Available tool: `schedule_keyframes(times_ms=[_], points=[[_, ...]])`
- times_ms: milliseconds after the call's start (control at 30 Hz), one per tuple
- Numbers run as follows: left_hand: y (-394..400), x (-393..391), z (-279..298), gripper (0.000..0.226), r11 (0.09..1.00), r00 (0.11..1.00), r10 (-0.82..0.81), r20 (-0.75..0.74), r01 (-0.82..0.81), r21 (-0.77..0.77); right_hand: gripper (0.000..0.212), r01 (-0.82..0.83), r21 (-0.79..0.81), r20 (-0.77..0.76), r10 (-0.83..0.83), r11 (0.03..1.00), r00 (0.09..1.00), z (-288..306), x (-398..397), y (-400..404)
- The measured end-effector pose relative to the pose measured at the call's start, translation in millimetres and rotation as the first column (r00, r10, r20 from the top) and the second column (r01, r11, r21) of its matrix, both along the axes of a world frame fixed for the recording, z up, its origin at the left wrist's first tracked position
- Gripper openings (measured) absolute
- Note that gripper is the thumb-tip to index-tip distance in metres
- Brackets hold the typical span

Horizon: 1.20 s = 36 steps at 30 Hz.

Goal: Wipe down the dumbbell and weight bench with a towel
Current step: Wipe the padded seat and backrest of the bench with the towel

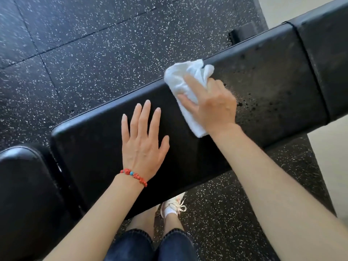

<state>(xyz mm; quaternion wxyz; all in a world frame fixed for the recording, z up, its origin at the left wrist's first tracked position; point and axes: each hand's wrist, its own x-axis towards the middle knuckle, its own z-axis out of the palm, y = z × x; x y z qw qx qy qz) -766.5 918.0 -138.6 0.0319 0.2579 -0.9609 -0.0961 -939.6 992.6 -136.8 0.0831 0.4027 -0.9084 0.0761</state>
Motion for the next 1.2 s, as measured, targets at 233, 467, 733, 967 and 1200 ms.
schedule_keyframes(times_ms=[233,467,733,967,1200], points=[[-6.5,-20.5,-6.9,0.059,0.995,0.994,-0.1,0.039,0.099,0.034,0.041,0.407,-0.032,0.139,-0.399,0.913,0.906,0.8,-17.3,15.1],[-6.3,-21.2,-6.5,0.058,0.994,0.993,-0.111,0.036,0.11,0.02,0.04,0.058,-0.04,-0.08,-0.061,0.997,0.995,-4.6,5.8,40.2],[7.5,-47.8,-1.0,0.057,0.96,0.963,-0.268,0.003,0.267,0.081,0.036,0.468,-0.076,0.054,-0.465,0.88,0.883,-5.7,9.2,74.3],[12.1,-54.7,-6.9,0.058,0.953,0.953,-0.302,0.039,0.3,0.046,0.038,0.208,-0.112,-0.086,-0.218,0.972,0.972,-10.1,25.4,109.5],[11.6,-54.2,-8.8,0.059,0.956,0.955,-0.294,0.044,0.292,0.033,0.035,0.611,-0.123,0.006,-0.616,0.782,0.788,-10.1,-27.6,126.6]])
